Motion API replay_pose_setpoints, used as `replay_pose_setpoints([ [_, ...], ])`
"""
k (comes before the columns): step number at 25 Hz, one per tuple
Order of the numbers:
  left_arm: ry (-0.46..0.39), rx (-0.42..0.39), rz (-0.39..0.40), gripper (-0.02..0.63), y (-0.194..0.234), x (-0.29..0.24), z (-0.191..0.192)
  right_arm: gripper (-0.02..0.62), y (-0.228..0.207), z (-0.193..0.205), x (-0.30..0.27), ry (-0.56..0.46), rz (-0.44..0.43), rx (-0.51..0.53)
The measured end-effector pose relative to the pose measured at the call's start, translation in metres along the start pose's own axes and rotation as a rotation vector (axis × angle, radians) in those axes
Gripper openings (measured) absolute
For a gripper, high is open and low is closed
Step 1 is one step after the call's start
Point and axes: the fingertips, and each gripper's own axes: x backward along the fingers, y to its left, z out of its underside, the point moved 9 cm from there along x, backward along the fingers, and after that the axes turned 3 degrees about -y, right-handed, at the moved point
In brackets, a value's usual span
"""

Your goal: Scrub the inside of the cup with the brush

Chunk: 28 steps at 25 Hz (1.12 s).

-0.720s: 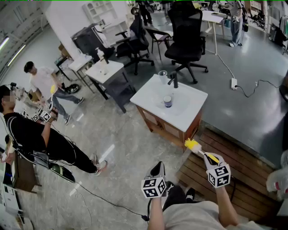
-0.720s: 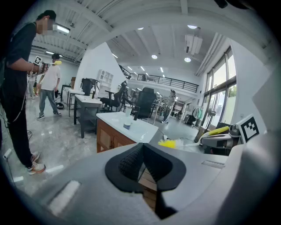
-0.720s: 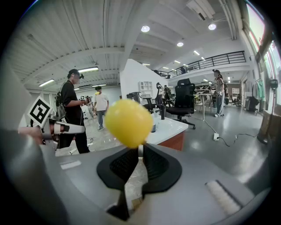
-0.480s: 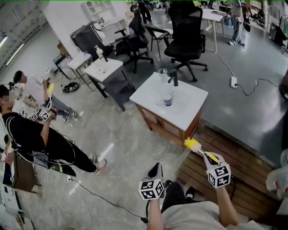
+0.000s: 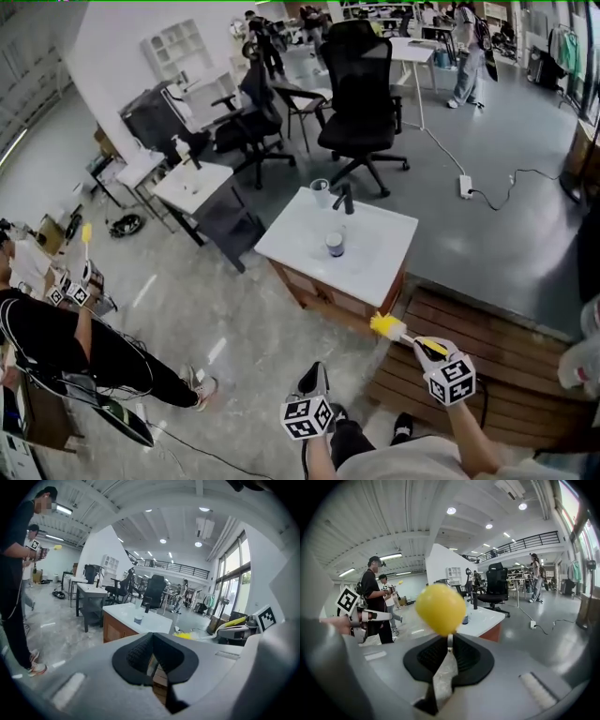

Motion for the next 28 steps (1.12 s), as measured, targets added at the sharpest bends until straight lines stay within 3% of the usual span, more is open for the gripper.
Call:
replay_pose_setpoints([
  [8, 0.025, -0.009, 0.101, 0.006, 0.076, -0.051, -0.041, 0.037, 0.033, -0.037, -0.058, -0.012, 0.089, -0.022],
  [16, 0.035, -0.035, 0.143, 0.006, 0.152, -0.065, -0.075, 0.037, 0.069, -0.067, -0.110, -0.033, 0.102, -0.059],
  [28, 0.090, -0.021, 0.156, 0.006, 0.196, -0.101, -0.076, 0.037, 0.063, -0.065, -0.165, 0.019, 0.132, -0.095],
])
